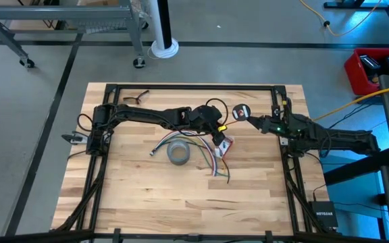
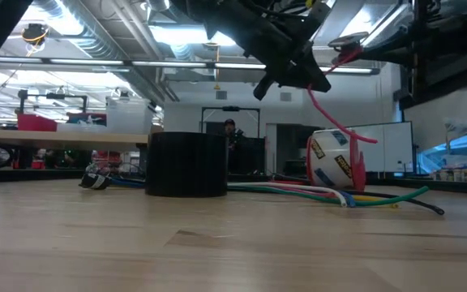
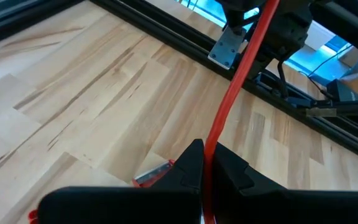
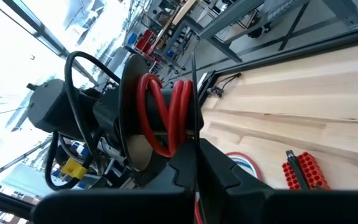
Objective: Coil cords
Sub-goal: Coil the red wire on the black spool
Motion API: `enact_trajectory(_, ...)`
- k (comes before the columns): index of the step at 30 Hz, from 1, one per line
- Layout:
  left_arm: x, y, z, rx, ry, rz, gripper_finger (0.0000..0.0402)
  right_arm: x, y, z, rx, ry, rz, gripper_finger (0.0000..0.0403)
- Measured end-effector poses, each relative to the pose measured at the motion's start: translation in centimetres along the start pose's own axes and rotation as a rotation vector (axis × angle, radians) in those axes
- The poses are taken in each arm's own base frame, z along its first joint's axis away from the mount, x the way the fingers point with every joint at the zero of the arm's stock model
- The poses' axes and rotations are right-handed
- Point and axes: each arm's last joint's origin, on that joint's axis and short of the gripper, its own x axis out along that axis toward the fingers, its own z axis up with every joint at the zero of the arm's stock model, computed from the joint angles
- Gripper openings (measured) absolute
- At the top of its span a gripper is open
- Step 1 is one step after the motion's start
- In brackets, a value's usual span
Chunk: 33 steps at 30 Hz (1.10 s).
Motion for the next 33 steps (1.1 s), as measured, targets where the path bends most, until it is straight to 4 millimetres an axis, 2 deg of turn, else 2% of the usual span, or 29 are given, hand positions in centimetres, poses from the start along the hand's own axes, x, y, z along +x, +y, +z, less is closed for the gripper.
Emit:
enact_trajectory(21, -0.1, -0.8, -0.5, 0.148, 0.023, -0.027, 0.0007, 0.1, 0.0, -0.1, 0.0, 0.021, 0.013, 0.0003)
enact_trajectory(27, 0.0, -1.4, -1.5, 0.18, 0.073, -0.028, 0.0053, 0.0, 0.2, 0.1, 0.006, 0.003, 0.025, 0.0003)
enact_trajectory(33, -0.1, -1.6, -1.4, 0.183, 0.054, -0.035, 0.0092, 0.0, 0.4, 0.1, 0.01, 0.0, 0.042, 0.0003)
